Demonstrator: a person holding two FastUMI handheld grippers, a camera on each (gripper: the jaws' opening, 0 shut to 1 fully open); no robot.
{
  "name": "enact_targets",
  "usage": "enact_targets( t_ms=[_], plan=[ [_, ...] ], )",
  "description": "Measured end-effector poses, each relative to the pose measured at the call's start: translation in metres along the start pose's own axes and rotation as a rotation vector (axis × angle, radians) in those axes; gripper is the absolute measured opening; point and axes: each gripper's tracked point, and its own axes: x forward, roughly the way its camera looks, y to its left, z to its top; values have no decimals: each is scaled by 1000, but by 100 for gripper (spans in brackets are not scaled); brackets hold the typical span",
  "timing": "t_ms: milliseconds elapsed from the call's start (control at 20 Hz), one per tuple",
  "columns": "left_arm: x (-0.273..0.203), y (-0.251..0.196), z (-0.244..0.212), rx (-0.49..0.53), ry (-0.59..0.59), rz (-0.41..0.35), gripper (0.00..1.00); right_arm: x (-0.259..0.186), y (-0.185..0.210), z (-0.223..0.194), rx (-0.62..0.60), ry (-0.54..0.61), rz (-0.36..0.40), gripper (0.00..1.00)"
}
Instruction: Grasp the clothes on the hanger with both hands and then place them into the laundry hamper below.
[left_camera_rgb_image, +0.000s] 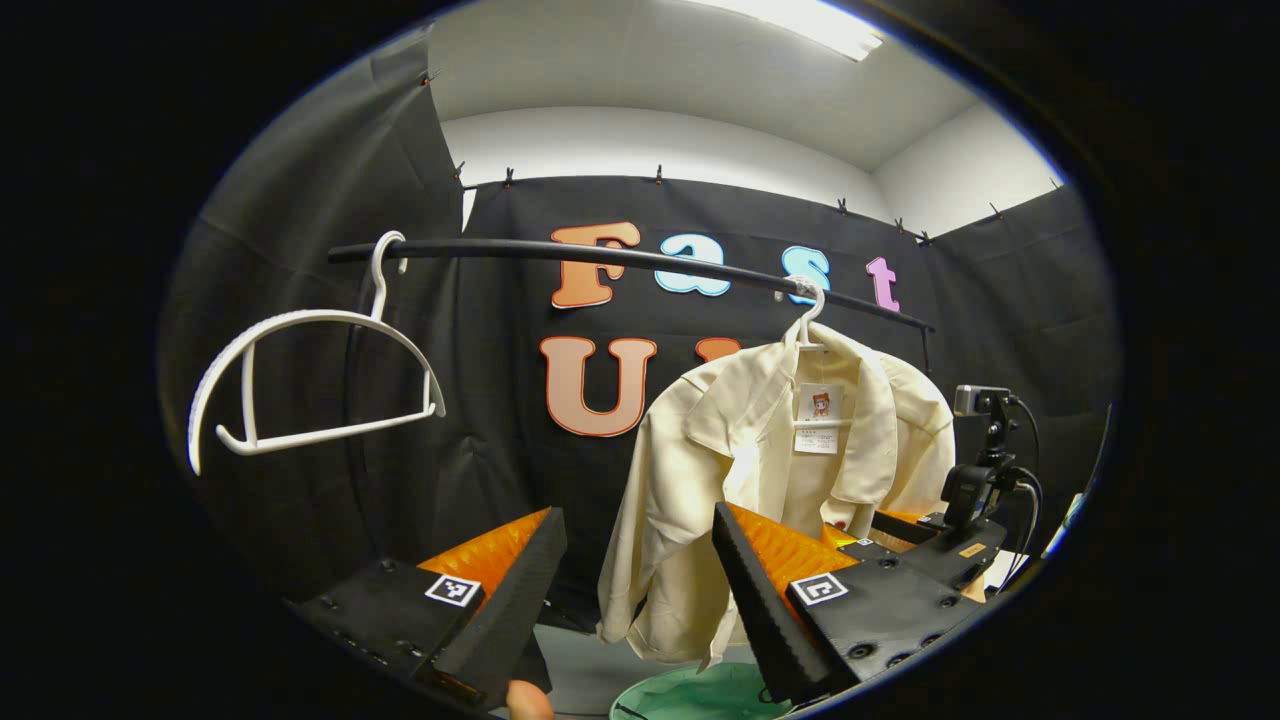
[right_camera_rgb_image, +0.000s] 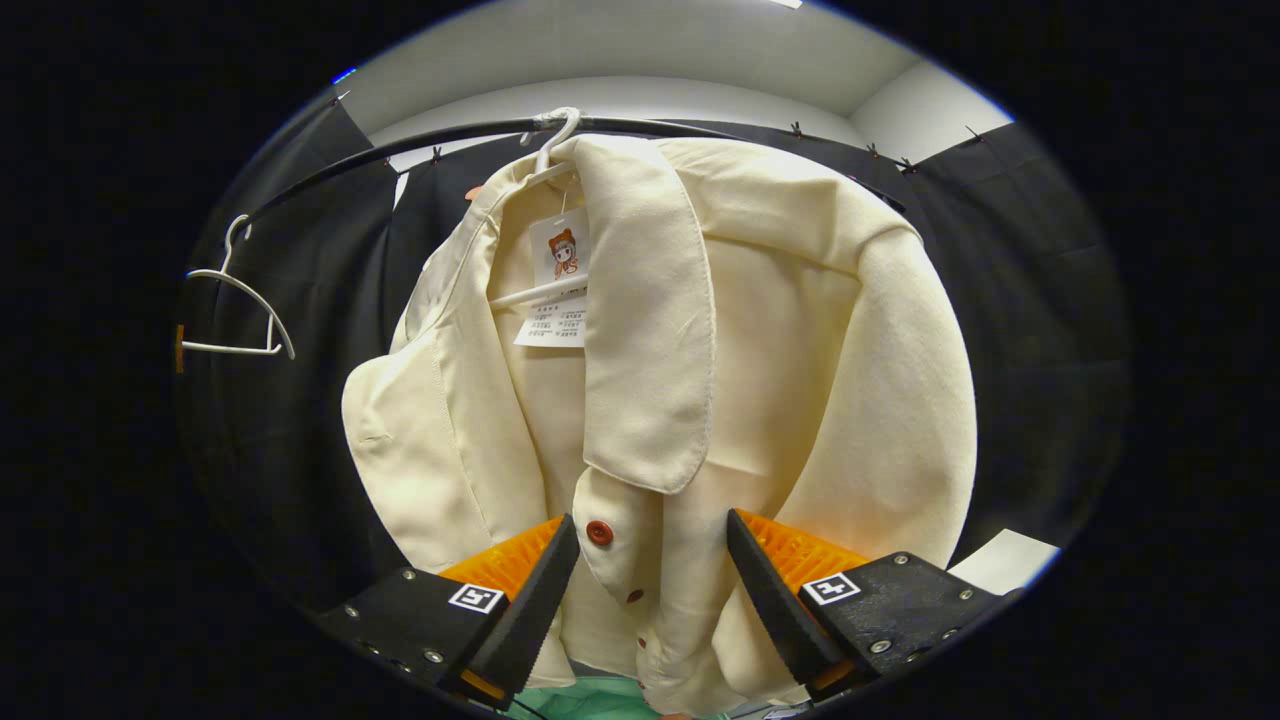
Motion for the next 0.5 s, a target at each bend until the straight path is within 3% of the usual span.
enact_targets(
  t_ms=[150,250,500],
  plan=[
    [7,-2,-5,-17,6,-4,97,7,4,1,9,-2,28,93],
    [12,-4,-8,-31,9,-11,97,11,3,0,11,0,37,82],
    [28,-11,-20,-18,21,-16,97,15,-7,2,50,-12,30,41]
  ],
)
